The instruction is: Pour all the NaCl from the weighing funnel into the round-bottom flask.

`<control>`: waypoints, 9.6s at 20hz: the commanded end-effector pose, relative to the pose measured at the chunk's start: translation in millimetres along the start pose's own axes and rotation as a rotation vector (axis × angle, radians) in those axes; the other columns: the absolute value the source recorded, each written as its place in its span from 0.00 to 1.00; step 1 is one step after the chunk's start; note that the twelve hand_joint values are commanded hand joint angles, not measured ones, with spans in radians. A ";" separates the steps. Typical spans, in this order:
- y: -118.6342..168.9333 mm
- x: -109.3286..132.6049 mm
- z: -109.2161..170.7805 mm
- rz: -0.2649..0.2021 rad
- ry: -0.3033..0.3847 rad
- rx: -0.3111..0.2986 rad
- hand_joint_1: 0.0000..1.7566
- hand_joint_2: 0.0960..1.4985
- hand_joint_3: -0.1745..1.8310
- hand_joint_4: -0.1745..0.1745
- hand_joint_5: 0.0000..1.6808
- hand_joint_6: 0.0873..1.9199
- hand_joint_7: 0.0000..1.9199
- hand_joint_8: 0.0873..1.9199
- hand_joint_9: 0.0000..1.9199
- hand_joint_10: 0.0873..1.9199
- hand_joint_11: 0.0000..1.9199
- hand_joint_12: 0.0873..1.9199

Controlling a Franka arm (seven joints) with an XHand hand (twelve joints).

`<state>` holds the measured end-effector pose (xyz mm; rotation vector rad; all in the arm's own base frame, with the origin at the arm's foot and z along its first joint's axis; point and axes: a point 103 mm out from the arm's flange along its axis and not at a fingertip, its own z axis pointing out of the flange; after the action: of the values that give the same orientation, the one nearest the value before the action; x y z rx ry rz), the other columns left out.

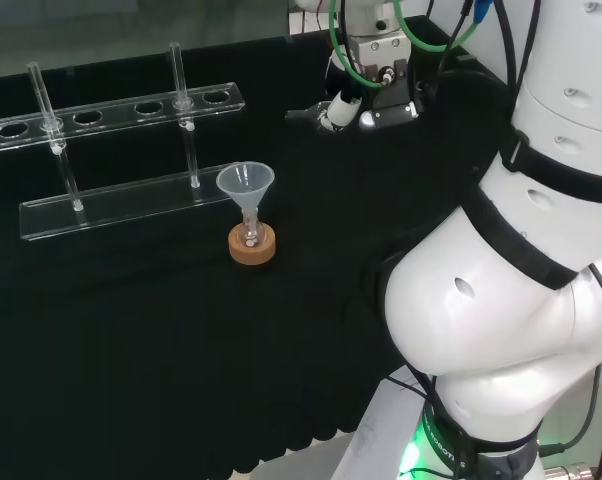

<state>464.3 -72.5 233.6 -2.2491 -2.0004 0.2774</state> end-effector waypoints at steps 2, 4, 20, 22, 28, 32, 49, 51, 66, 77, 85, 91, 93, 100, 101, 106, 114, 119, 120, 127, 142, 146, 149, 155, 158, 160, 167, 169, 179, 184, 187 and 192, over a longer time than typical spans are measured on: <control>-13.7 1.4 -9.0 -0.007 0.030 -0.032 0.62 0.40 0.47 1.00 0.68 0.48 0.28 0.31 0.48 0.17 0.37 0.57; -20.0 2.3 -12.1 -0.009 0.032 -0.038 0.62 0.40 0.47 1.00 0.68 0.48 0.28 0.31 0.48 0.17 0.37 0.57; -81.3 35.6 -19.8 -0.057 0.015 -0.013 0.62 0.40 0.47 1.00 0.68 0.48 0.28 0.32 0.49 0.16 0.38 0.55; -88.1 43.0 -18.4 -0.064 0.002 -0.006 0.62 0.40 0.47 1.00 0.68 0.48 0.28 0.32 0.49 0.16 0.38 0.55; -103.9 65.4 -13.4 -0.088 -0.035 0.010 0.62 0.40 0.47 1.00 0.68 0.48 0.28 0.32 0.49 0.16 0.39 0.55; -108.1 75.3 -12.2 -0.095 -0.073 0.022 0.62 0.40 0.47 1.00 0.68 0.48 0.28 0.32 0.48 0.16 0.39 0.54; -96.3 87.7 -4.7 -0.082 -0.248 0.079 0.62 0.40 0.47 1.00 0.68 0.47 0.27 0.32 0.48 0.15 0.38 0.54; -95.2 88.0 -4.5 -0.081 -0.261 0.085 0.62 0.40 0.47 1.00 0.68 0.47 0.27 0.32 0.48 0.15 0.38 0.54; -89.5 93.9 -12.2 -0.073 -0.349 0.113 0.62 0.40 0.47 1.00 0.68 0.47 0.27 0.32 0.48 0.15 0.38 0.54; -87.9 100.8 -16.5 -0.070 -0.418 0.129 0.62 0.40 0.47 1.00 0.68 0.47 0.27 0.32 0.48 0.15 0.38 0.54; -88.5 106.4 -22.1 -0.071 -0.452 0.126 0.62 0.40 0.47 1.00 0.68 0.47 0.26 0.32 0.48 0.15 0.38 0.54; -88.2 107.0 -23.9 -0.070 -0.476 0.130 0.62 0.40 0.47 1.00 0.68 0.47 0.26 0.32 0.48 0.15 0.38 0.54; -88.4 107.3 -24.8 -0.066 -0.485 0.132 0.62 0.40 0.47 1.00 0.68 0.47 0.26 0.31 0.48 0.15 0.38 0.54; -89.1 106.6 -24.9 -0.064 -0.491 0.132 0.62 0.40 0.47 1.00 0.68 0.47 0.26 0.31 0.48 0.15 0.38 0.54; -89.2 106.6 -25.1 -0.064 -0.495 0.134 0.62 0.40 0.47 1.00 0.68 0.47 0.26 0.31 0.48 0.15 0.38 0.54; -88.7 110.6 -28.5 -0.064 -0.523 0.137 0.62 0.40 0.47 1.00 0.68 0.47 0.25 0.31 0.48 0.15 0.38 0.55; -87.7 116.4 -32.9 -0.057 -0.562 0.139 0.62 0.40 0.47 1.00 0.68 0.47 0.25 0.31 0.47 0.15 0.38 0.55; -88.3 118.6 -35.6 -0.053 -0.586 0.145 0.62 0.41 0.46 1.00 0.68 0.47 0.25 0.31 0.47 0.15 0.38 0.55; -88.4 119.1 -36.0 -0.053 -0.590 0.146 0.62 0.41 0.46 1.00 0.68 0.47 0.25 0.31 0.47 0.15 0.38 0.55; -90.1 122.0 -39.8 -0.054 -0.631 0.141 0.62 0.41 0.46 1.00 0.68 0.47 0.25 0.31 0.47 0.15 0.38 0.55; -92.6 133.6 -45.1 -0.057 -0.708 0.145 0.62 0.41 0.46 1.00 0.68 0.47 0.25 0.31 0.47 0.15 0.37 0.55; -92.2 133.7 -47.3 -0.061 -0.717 0.141 0.62 0.41 0.46 1.00 0.68 0.47 0.25 0.31 0.47 0.15 0.37 0.55; -92.2 135.6 -48.9 -0.063 -0.727 0.140 0.62 0.41 0.46 1.00 0.68 0.47 0.25 0.31 0.47 0.15 0.37 0.55; -92.8 139.2 -49.4 -0.066 -0.737 0.139 0.62 0.41 0.46 1.00 0.68 0.47 0.25 0.31 0.47 0.15 0.37 0.55; -92.5 144.0 -49.6 -0.070 -0.750 0.138 0.62 0.41 0.46 1.00 0.68 0.47 0.25 0.31 0.47 0.15 0.37 0.55; -92.6 146.5 -49.4 -0.073 -0.760 0.138 0.62 0.41 0.46 1.00 0.68 0.47 0.25 0.31 0.47 0.15 0.37 0.55; -92.2 151.2 -48.7 -0.079 -0.814 0.135 0.62 0.41 0.46 1.00 0.68 0.47 0.25 0.31 0.46 0.15 0.37 0.55; -92.3 152.1 -48.9 -0.079 -0.827 0.136 0.62 0.41 0.46 1.00 0.68 0.47 0.24 0.31 0.46 0.15 0.37 0.55; -91.2 156.1 -51.7 -0.057 -0.893 0.148 0.62 0.40 0.46 1.00 0.68 0.47 0.24 0.31 0.46 0.15 0.37 0.55; -89.9 158.7 -52.6 -0.050 -0.927 0.154 0.62 0.40 0.46 1.00 0.68 0.47 0.24 0.31 0.46 0.15 0.37 0.55; -89.6 159.3 -53.3 -0.044 -0.943 0.157 0.62 0.40 0.46 1.00 0.68 0.47 0.24 0.31 0.46 0.15 0.37 0.55; -89.8 161.2 -54.3 -0.044 -0.946 0.155 0.62 0.40 0.46 1.00 0.68 0.47 0.24 0.31 0.45 0.14 0.37 0.55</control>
<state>406.2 100.3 295.9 -2.1469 -2.2372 1.6712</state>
